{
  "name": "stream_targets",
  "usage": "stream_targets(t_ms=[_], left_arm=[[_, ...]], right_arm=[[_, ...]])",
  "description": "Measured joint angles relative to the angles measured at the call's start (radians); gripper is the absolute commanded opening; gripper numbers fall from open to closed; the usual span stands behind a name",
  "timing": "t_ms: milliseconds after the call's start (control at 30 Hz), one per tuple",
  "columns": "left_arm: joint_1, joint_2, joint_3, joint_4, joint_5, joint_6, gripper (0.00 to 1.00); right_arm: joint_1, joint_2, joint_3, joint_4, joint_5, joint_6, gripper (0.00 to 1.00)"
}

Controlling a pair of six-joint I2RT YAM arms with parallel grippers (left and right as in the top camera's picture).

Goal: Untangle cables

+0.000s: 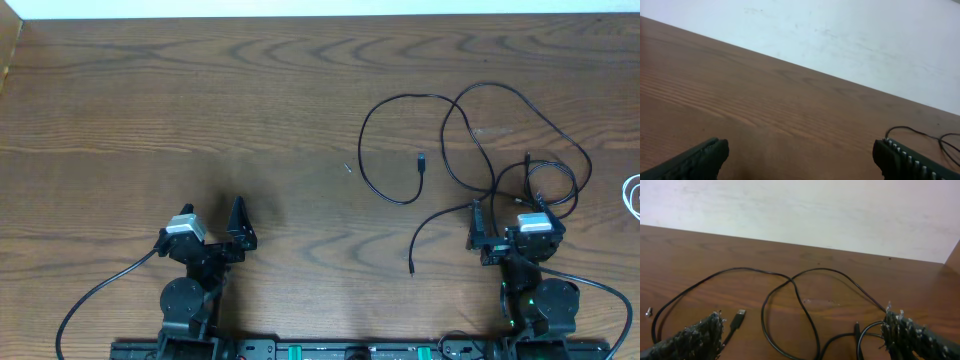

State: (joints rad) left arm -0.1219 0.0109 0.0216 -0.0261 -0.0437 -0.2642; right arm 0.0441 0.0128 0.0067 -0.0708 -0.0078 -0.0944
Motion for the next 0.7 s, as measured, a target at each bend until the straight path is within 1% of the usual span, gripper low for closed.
stream_targets(t_ms=[133, 433, 700], left_arm=[[-0.021, 0.000, 0.000, 0.000, 0.000, 0.000, 0.98], [-0.021, 0.000, 0.000, 0.000, 0.000, 0.000, 0.98], [0.081, 0.000, 0.000, 0.000, 0.000, 0.000, 0.98]], right_arm=[[0.000, 0.000, 0.000, 0.000, 0.000, 0.000, 0.99], [0.000, 0.000, 0.000, 0.000, 0.000, 0.000, 0.99], [0.000, 0.000, 0.000, 0.000, 0.000, 0.000, 0.99]])
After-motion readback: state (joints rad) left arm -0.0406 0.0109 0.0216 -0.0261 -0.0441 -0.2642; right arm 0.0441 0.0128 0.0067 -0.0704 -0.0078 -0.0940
